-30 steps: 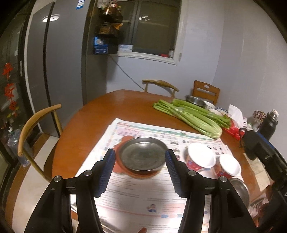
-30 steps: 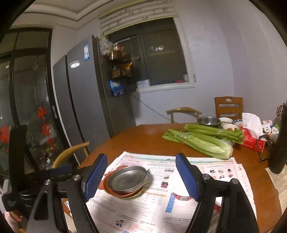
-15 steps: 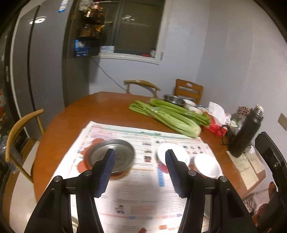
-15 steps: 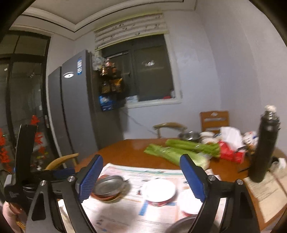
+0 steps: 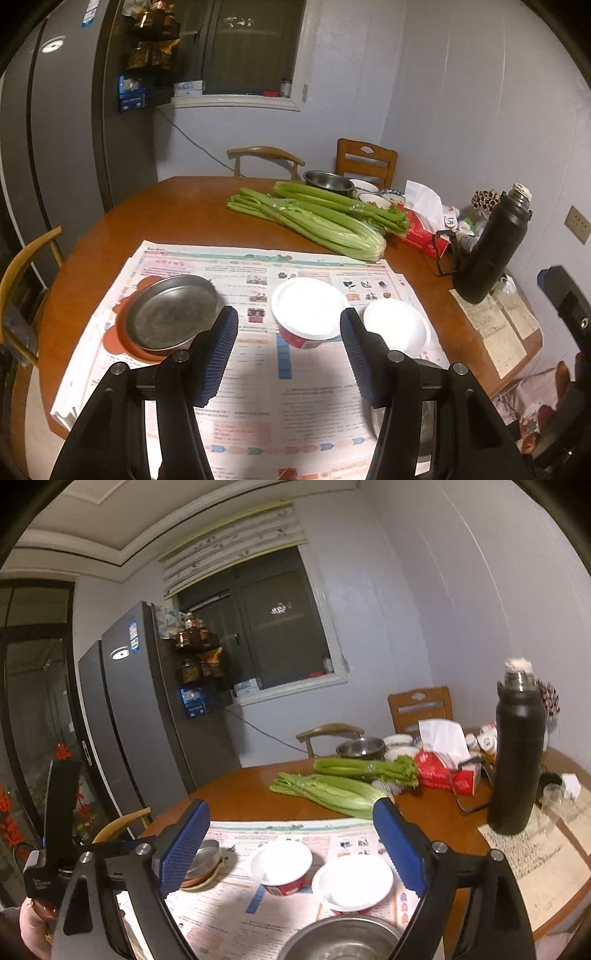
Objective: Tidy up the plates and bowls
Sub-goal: 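Withdraw the left tool from the stacked pan, then move the left tool to the steel bowl and grip its rim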
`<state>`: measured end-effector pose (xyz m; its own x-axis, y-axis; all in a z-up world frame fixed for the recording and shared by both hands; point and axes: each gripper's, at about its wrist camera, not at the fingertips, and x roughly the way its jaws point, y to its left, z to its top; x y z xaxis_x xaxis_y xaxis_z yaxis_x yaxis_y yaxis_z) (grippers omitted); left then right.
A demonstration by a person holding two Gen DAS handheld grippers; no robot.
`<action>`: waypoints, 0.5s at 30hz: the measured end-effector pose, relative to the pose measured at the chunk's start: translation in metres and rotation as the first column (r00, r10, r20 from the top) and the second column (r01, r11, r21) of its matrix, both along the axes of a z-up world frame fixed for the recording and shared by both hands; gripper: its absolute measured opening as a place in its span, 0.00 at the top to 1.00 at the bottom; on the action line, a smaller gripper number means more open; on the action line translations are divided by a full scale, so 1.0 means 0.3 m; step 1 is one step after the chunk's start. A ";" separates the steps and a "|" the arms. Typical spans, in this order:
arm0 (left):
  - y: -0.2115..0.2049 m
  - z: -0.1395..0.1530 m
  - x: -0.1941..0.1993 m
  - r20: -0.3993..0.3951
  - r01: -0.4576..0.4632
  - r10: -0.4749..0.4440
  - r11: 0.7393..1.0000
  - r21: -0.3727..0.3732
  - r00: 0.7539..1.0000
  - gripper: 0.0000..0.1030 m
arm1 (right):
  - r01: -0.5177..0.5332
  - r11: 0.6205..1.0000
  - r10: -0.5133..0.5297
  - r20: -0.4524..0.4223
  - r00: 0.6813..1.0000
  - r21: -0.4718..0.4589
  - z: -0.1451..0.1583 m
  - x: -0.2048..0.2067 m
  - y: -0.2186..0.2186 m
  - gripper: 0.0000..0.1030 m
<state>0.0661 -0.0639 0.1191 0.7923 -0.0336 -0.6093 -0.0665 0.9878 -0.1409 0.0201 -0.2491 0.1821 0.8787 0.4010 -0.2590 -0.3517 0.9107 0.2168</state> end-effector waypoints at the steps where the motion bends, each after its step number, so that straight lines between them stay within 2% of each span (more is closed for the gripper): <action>1: -0.016 -0.003 0.008 -0.004 0.006 -0.006 1.000 0.004 1.000 0.43 | 0.002 1.000 -0.002 -0.007 1.000 0.007 -0.013 0.009 -0.022 0.12; 15: -0.167 -0.105 0.047 -0.074 0.124 -0.122 0.992 0.024 0.990 0.43 | 0.160 0.987 -0.161 -0.102 0.982 -0.017 -0.133 0.059 -0.215 0.12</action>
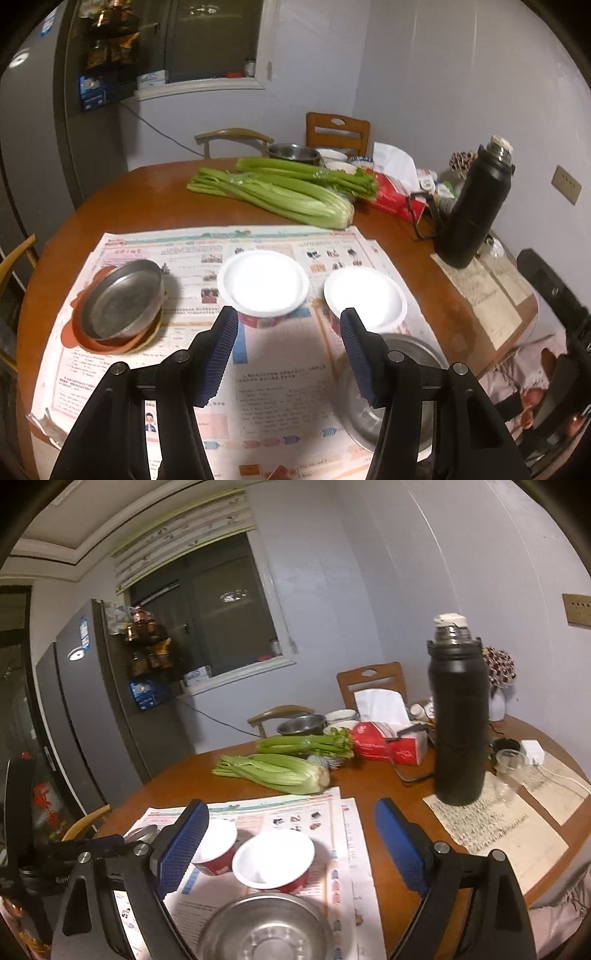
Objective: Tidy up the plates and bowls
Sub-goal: 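Move the left tool to the steel bowl and grip its rim, then lift the steel bowl with the left tool toward the plate stack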
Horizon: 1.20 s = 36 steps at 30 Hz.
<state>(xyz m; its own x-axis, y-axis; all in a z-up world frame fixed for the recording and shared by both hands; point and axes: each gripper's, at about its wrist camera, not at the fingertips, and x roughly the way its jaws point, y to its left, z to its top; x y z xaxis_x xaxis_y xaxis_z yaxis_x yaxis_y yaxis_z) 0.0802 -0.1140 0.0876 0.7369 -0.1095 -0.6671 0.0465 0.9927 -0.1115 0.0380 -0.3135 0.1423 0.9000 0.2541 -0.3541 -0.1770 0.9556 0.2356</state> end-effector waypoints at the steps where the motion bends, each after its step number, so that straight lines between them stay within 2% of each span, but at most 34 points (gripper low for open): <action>1: -0.009 -0.015 0.001 -0.012 0.015 -0.015 1.000 -0.002 1.000 0.43 | -0.006 1.000 0.007 -0.018 1.000 0.011 -0.007 0.003 -0.010 0.12; 8: -0.058 -0.094 0.009 -0.064 0.070 -0.070 0.998 -0.006 0.996 0.43 | 0.005 1.000 -0.009 -0.144 0.989 -0.029 -0.075 0.013 -0.009 0.12; 12: -0.104 -0.161 0.014 -0.113 0.102 -0.101 0.995 -0.002 0.988 0.43 | 0.010 0.998 -0.025 -0.234 0.972 -0.063 -0.139 0.022 -0.019 0.12; 18: -0.184 -0.238 0.025 -0.171 0.162 -0.157 0.987 0.014 0.973 0.43 | -0.008 0.997 -0.019 -0.313 0.950 -0.083 -0.240 0.004 -0.034 0.12; 24: -0.204 -0.285 0.040 -0.214 0.178 -0.172 0.984 0.012 0.962 0.43 | -0.038 0.989 -0.014 -0.346 0.938 -0.143 -0.312 0.003 -0.001 0.12; 27: -0.199 -0.306 0.050 -0.231 0.174 -0.173 0.985 -0.015 0.958 0.43 | -0.060 0.979 -0.012 -0.350 0.937 -0.194 -0.327 0.003 0.030 0.14; 30: -0.196 -0.329 0.061 -0.250 0.167 -0.166 0.986 -0.019 0.954 0.43 | -0.085 0.975 0.006 -0.361 0.933 -0.203 -0.342 0.002 0.047 0.17; 33: -0.188 -0.340 0.067 -0.257 0.164 -0.164 0.986 -0.019 0.952 0.43 | -0.074 0.968 -0.019 -0.363 0.931 -0.241 -0.362 0.007 0.060 0.21; 36: -0.177 -0.344 0.076 -0.259 0.152 -0.152 0.988 -0.019 0.954 0.43 | -0.069 0.970 -0.022 -0.368 0.930 -0.232 -0.374 0.016 0.070 0.26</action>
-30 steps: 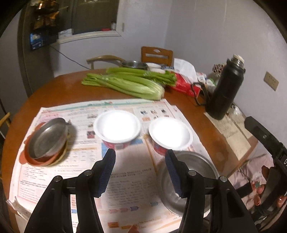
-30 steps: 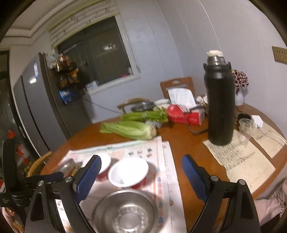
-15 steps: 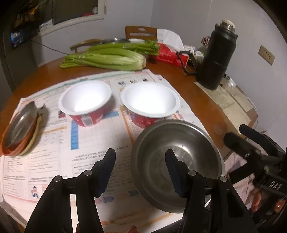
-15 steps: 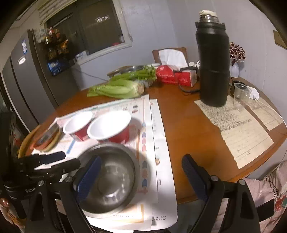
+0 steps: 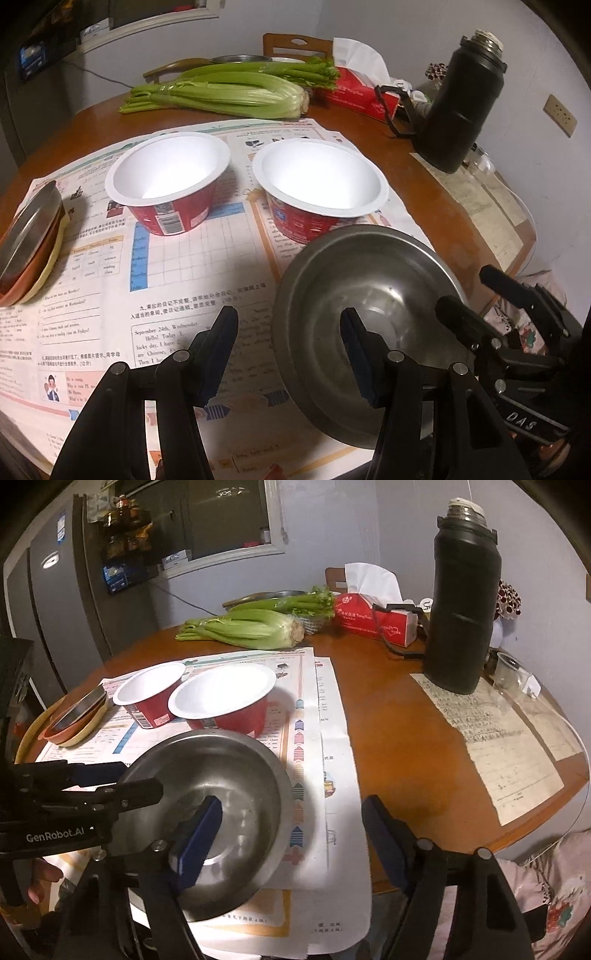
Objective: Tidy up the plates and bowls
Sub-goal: 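Lift the steel bowl with the left tool toward the plate stack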
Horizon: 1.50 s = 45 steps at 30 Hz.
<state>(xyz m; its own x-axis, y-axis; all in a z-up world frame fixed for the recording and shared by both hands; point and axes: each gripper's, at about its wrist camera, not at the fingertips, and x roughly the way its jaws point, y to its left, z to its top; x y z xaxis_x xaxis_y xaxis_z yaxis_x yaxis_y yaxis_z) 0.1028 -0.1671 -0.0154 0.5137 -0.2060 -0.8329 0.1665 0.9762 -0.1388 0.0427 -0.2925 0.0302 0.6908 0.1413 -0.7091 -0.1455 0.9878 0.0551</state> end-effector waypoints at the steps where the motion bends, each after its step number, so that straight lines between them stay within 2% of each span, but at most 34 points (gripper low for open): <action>1: 0.002 -0.001 0.004 -0.001 -0.002 0.002 1.000 -0.001 1.000 0.43 | -0.007 1.000 0.007 -0.002 1.000 0.002 -0.004 0.003 0.006 0.27; 4: -0.005 -0.011 0.012 -0.005 0.010 -0.010 1.000 0.001 1.000 0.43 | -0.022 0.999 0.022 -0.019 1.000 -0.023 -0.027 0.013 0.027 0.29; 8: -0.027 -0.038 0.021 -0.035 0.035 -0.034 0.999 0.007 0.999 0.43 | -0.046 0.997 0.043 -0.055 0.998 -0.055 -0.066 0.028 0.052 0.39; 12: -0.033 -0.040 0.025 -0.028 0.038 -0.038 0.999 0.012 0.999 0.43 | -0.062 0.997 0.059 -0.061 0.996 -0.050 -0.076 0.025 0.065 0.39; 16: -0.046 -0.072 0.034 -0.068 0.059 -0.059 0.998 0.000 0.996 0.43 | -0.085 0.994 0.081 -0.059 0.995 -0.068 -0.083 0.014 0.087 0.40; 28: -0.057 -0.078 0.038 -0.057 0.047 -0.048 0.999 -0.016 0.997 0.44 | -0.139 0.989 0.135 -0.077 0.988 -0.042 -0.083 0.012 0.143 0.42; 35: -0.003 -0.058 0.026 -0.056 0.021 -0.023 0.999 -0.041 0.998 0.45 | -0.154 0.988 0.152 -0.086 0.985 -0.021 -0.062 0.017 0.172 0.42; 45: 0.154 0.044 -0.040 0.028 -0.061 0.063 0.995 -0.073 0.998 0.45 | -0.222 0.975 0.222 -0.033 0.974 -0.002 0.025 0.000 0.301 0.42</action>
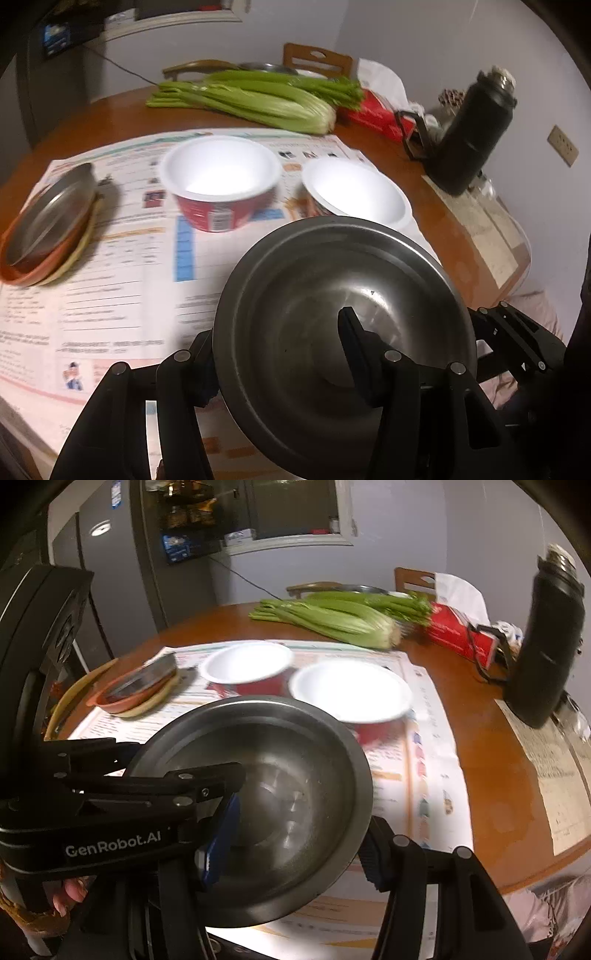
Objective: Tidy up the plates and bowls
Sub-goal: 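Lift the steel bowl with the left tool toward the plate stack, then lower the steel bowl onto the newspaper and open the left tool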
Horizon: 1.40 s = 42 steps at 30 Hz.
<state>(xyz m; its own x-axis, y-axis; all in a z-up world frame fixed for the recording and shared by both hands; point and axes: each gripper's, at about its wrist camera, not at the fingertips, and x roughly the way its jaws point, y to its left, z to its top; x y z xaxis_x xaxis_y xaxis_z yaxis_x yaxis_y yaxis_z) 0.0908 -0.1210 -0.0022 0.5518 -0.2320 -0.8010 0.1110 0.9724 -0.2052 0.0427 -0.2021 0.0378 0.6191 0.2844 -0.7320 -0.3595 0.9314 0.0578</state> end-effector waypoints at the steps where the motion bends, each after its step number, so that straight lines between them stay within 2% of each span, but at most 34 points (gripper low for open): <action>1: 0.018 0.013 -0.009 0.010 -0.011 0.011 1.000 -0.005 1.000 0.45 | -0.011 1.000 0.011 0.009 1.000 -0.003 0.011 -0.003 0.016 0.42; 11: 0.176 0.116 -0.088 0.088 -0.107 0.112 0.992 -0.059 0.990 0.45 | -0.107 0.994 0.106 0.066 0.992 0.010 0.116 -0.025 0.154 0.42; 17: 0.258 0.131 -0.125 0.105 -0.160 0.166 0.985 -0.066 0.981 0.45 | -0.173 0.985 0.172 0.083 0.982 0.004 0.139 -0.033 0.246 0.42; 28: 0.361 0.101 -0.137 0.090 -0.213 0.222 0.972 -0.099 0.971 0.45 | -0.204 0.979 0.203 0.058 0.977 -0.003 0.124 -0.007 0.348 0.42; 42: 0.339 -0.020 -0.079 0.018 -0.200 0.201 0.978 -0.063 0.979 0.45 | -0.167 0.986 0.166 -0.035 0.985 -0.007 -0.005 0.034 0.343 0.42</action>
